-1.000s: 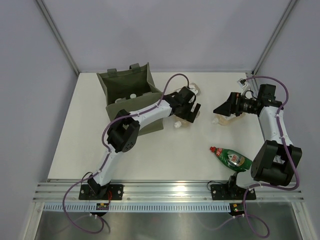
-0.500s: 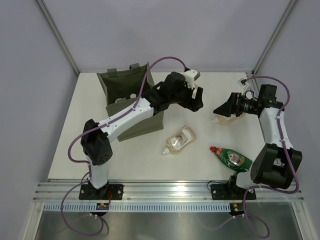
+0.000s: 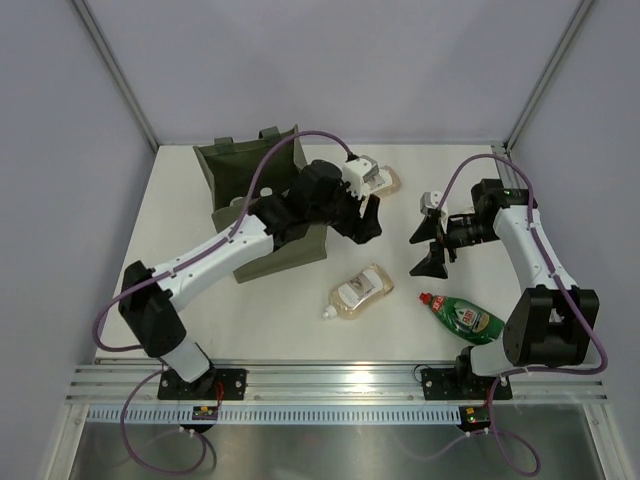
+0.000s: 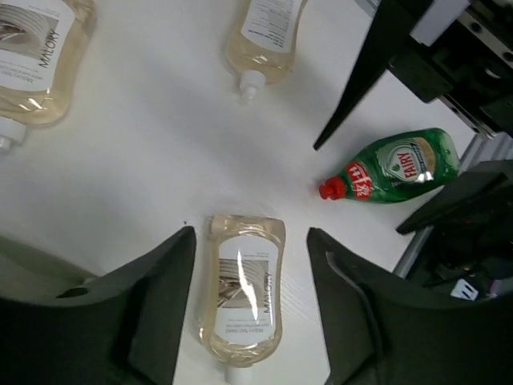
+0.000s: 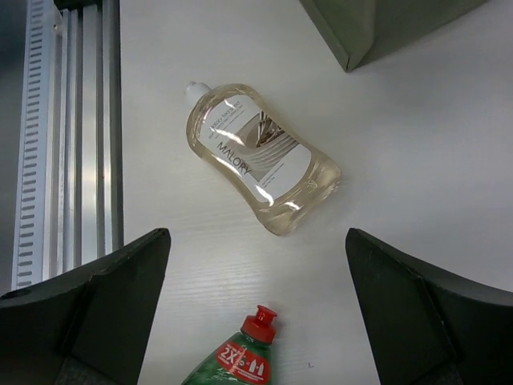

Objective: Place the personal care products into the canvas bag

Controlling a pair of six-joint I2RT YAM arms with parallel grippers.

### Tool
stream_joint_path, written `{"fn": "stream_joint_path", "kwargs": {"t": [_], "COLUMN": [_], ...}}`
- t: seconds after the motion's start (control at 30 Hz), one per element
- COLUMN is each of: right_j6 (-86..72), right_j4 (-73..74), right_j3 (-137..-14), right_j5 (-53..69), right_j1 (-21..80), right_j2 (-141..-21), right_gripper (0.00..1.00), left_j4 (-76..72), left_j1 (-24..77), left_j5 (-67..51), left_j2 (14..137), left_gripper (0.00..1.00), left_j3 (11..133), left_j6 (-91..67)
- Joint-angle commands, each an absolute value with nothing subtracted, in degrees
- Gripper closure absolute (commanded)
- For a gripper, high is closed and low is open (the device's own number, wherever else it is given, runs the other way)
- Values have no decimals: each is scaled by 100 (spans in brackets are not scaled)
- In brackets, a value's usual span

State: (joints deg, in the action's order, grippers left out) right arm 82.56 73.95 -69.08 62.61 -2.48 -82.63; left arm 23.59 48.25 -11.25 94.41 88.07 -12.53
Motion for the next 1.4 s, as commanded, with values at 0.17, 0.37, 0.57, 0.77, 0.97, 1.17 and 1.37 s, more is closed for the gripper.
{"fn": "stream_joint_path", "kwargs": {"t": [0.17, 0.37, 0.57, 0.77, 0.97, 1.17, 1.37], "right_j6": [8332, 7919, 7577, 7049, 6882, 6636, 6469], "right_j4": [7506, 7357, 7111, 6724, 6662, 6539, 6443], "right_j3": [-7181, -6707, -6276, -6082, -6170, -6144, -6021], "right_j5": [6196, 6337, 6389, 6460, 6442, 6477, 6504], "right_j1": [-351, -948, -1116, -1116, -1116, -1116, -1116], "right_j2": [-8447, -8262, -8034, -7928, -7998, -7998, -7867], "right_gripper": [0, 1, 0, 0, 0, 1, 0], "left_j4": [2056, 2258, 2803, 2953, 3058, 3182, 2997], "left_j1": [5334, 5519, 5616, 5678, 5853, 5933, 5933], "left_j5": [-2241, -1662, -467, -185, -255, 280, 905], "left_j2": [9640, 10397, 11056, 11372, 11592, 11830, 11945], "left_gripper": [1, 1, 1, 1, 1, 1, 66], "left_j3": [7971, 8165, 8543, 8490, 8438, 8359, 8235], "left_j6": [-589, -264, -158, -132, -44, -44, -193]}}
